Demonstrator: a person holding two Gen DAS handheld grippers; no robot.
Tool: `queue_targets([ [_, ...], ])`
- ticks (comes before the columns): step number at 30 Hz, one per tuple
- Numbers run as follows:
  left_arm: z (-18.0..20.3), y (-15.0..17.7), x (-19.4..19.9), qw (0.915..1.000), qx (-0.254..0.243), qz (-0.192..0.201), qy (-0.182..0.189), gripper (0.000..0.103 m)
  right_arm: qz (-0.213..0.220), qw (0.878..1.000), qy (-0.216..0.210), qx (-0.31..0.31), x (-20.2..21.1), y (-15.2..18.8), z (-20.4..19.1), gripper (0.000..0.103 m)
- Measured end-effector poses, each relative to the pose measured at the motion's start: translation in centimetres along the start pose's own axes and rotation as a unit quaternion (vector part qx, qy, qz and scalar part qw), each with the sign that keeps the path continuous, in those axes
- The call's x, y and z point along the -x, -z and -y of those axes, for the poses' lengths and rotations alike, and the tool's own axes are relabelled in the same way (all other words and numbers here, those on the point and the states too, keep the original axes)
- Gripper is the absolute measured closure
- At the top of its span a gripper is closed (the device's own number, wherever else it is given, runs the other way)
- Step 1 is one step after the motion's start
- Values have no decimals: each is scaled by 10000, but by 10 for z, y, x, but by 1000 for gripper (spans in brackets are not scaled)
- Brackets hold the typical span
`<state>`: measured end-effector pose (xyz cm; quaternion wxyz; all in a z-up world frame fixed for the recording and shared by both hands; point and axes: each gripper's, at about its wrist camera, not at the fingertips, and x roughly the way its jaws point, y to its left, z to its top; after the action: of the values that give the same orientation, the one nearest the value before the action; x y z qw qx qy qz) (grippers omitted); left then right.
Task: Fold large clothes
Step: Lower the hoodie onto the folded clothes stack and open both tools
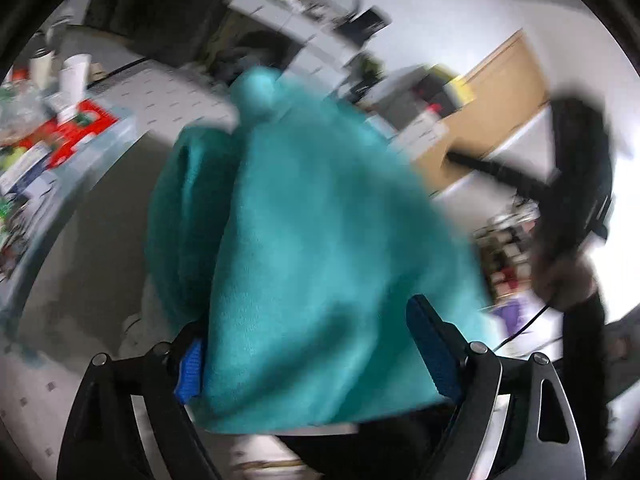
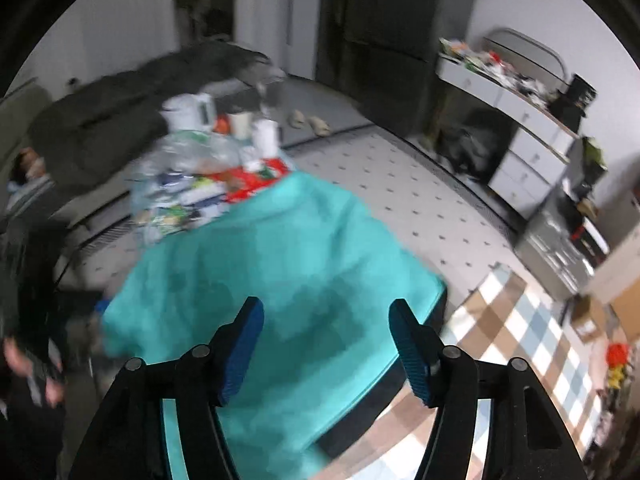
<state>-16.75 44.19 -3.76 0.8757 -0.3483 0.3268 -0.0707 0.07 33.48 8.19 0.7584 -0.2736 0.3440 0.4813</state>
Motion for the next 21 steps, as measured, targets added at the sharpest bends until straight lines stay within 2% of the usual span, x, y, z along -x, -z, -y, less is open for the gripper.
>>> queue_targets([
  [2, 11, -15, 18, 9992, -93, 361, 109, 19, -132, 9992, -283, 254, 1, 19, -18, 36],
  [3, 17, -26, 23, 9985, -123, 479, 252, 18, -300, 9985, -276, 355, -6, 27, -25, 36],
  [4, 21, -39, 18, 9985, -83, 401, 357, 18, -586, 9970, -232, 454, -20, 37, -32, 35],
  [5, 21, -48, 9, 9992, -27, 235, 326, 18, -660, 9966, -230, 433, -29, 45, -36, 35],
  [7, 18, -65, -26, 9996, 138, -259, -15, 18, -702, 9966, -346, 242, -41, 56, -37, 34],
  [9, 6, -69, -63, 9942, 282, -694, -765, 19, -503, 9979, -341, 208, -41, 59, -36, 34],
  [11, -3, -64, -81, 9912, 246, -831, -1006, 18, -412, 9984, -379, 75, -43, 63, -35, 34],
  [13, -13, -57, -85, 9925, 416, -734, -884, 18, -318, 9989, -312, 117, -48, 67, -41, 34],
  [16, -15, -48, -82, 9937, 359, -496, -935, 16, -94, 9997, -213, 61, -51, 71, -48, 33],
  [21, 0, -41, -59, 9932, 373, -2, -1101, 16, 763, 9965, -225, -242, -28, 82, -41, 31],
])
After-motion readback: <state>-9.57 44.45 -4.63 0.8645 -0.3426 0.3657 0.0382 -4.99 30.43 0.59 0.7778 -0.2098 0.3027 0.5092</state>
